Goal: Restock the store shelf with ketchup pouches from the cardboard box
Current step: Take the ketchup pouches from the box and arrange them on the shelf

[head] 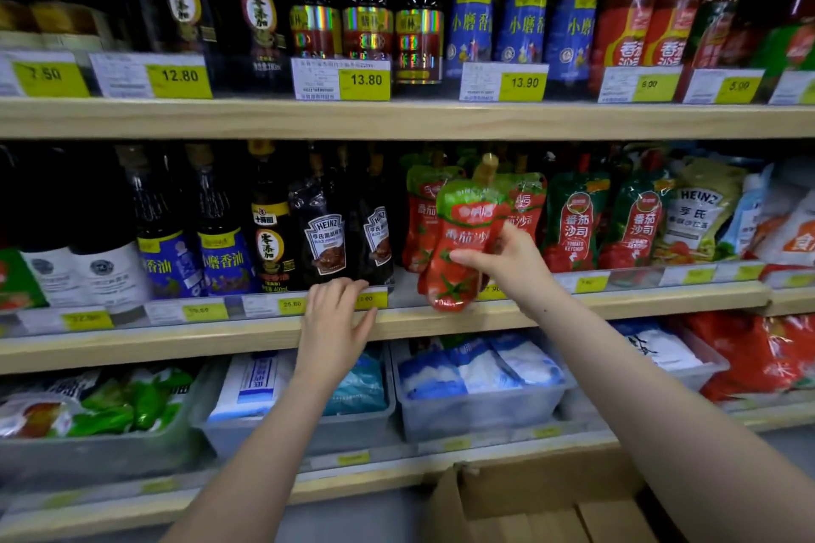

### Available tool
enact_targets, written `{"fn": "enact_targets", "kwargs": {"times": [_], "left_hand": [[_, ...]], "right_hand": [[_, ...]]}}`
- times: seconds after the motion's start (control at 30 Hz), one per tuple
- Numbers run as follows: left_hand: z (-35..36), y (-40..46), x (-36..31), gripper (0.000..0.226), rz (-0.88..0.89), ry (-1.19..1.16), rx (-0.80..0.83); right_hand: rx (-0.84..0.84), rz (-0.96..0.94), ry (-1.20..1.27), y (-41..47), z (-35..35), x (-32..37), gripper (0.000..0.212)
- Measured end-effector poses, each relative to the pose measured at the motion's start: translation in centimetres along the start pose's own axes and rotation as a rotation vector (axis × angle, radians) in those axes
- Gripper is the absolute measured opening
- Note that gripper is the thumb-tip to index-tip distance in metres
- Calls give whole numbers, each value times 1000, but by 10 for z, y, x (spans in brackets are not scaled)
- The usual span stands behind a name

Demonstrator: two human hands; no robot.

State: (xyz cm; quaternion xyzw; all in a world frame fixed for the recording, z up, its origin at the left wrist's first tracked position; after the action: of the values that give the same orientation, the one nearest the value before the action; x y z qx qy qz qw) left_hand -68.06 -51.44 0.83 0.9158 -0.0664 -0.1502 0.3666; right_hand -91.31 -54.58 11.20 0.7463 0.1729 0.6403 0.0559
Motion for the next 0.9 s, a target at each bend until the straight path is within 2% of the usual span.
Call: {"fn": "enact_targets", "kwargs": {"times": [0.13, 0.27, 0.53, 0.7, 0.9], "left_hand": [[9, -2, -2, 35, -17, -57, -109], [15, -2, -2, 34, -8, -40, -152], [14, -4, -2, 36, -18, -59, -154], [15, -4, -4, 35, -14, -64, -185], [14, -5, -3, 35, -19, -63, -155]], "right_hand": [[-40, -100, -48, 24, 10, 8, 35], [-35, -143, -75, 44, 20, 2, 38], [-30, -29, -44, 55, 32, -43, 38], [27, -5, -103, 62, 31, -40, 33], [104, 42, -140, 63, 21, -40, 38]]}}
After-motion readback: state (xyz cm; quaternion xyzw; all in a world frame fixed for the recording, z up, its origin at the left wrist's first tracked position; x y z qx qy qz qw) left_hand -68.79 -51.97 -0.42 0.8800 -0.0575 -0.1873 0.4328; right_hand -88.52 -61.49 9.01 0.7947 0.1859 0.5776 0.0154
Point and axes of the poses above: each hand's wrist, its own y-axis towards the middle knuckle, its own z-axis out of the palm, x = y × z, the point moved 1 cm from there along y, towards the middle knuckle
